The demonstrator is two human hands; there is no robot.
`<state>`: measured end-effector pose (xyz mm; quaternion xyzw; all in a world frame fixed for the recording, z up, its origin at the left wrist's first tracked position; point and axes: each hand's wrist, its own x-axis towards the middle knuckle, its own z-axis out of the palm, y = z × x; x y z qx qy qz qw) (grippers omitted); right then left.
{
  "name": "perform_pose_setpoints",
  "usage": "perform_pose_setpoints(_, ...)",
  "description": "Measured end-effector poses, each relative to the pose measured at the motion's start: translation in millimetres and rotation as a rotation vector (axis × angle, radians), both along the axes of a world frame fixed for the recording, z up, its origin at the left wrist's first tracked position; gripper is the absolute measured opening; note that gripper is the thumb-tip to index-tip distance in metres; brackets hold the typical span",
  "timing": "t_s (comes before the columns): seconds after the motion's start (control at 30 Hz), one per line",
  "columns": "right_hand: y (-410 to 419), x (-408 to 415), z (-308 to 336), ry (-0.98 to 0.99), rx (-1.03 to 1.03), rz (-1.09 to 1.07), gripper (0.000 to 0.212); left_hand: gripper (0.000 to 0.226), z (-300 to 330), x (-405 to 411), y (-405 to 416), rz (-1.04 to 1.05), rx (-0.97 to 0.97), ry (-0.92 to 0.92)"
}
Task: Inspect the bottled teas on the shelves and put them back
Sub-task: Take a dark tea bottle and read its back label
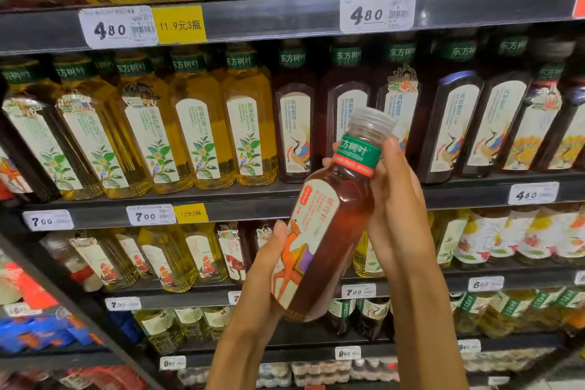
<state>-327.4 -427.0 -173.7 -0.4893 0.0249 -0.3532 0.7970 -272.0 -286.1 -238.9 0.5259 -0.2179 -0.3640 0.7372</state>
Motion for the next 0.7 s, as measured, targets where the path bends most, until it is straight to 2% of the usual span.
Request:
perform_pose_setpoints(0.1, 2.4, 6.1, -0.8, -0.007, 0.017, 0.098, 0.074, 0.075, 1.7, -0.9, -0.4, -0.162, -0.116, 0.195)
perform_pose_setpoints(0.17, 4.7, 10.0, -4.3, -0.062, 0.078, 0.166, 0.059, 0.081, 2.4, -0.7, -0.8, -0.199, -0.102, 0.212)
perform_pose_setpoints(0.23, 5.4, 12.2, -9.3, -0.114, 0.194, 0.201, 0.05, 0.079, 0.1, 2.8, -0.9, -0.168, 0.003, 0.109)
perform_pose_setpoints(0.3, 4.3, 12.8, -11.9, -0.101, 0.248, 0.14, 0.05, 0.074, 0.5, 6.2, -0.1, -0.095, 0.155, -0.075)
perform_pose_setpoints(0.37, 2.0, 12.6, -12.4, -0.067, 0.224, 0.049, 0.046, 0.07, 4.3, 5.3, 0.2, -0.072, 0.168, -0.194)
perform_pose_setpoints(0.47, 0.1, 10.4, -10.8, 0.019, 0.126, -0.025, 0.048, 0.068, 4.9, 0.7, -1.9, -0.006, 0.106, -0.2)
perform_pose_setpoints(0.57, -0.8, 6.7, -6.4, 0.026, 0.03, 0.024, 0.046, 0.062, 2.9, -1.0, -1.9, -0.056, -0.008, -0.103)
perform_pose_setpoints(0.7, 0.8, 6.1, -2.3, -0.083, 0.09, 0.136, 0.05, 0.065, 7.0, -2.2, 0.6, -0.242, -0.221, 0.132)
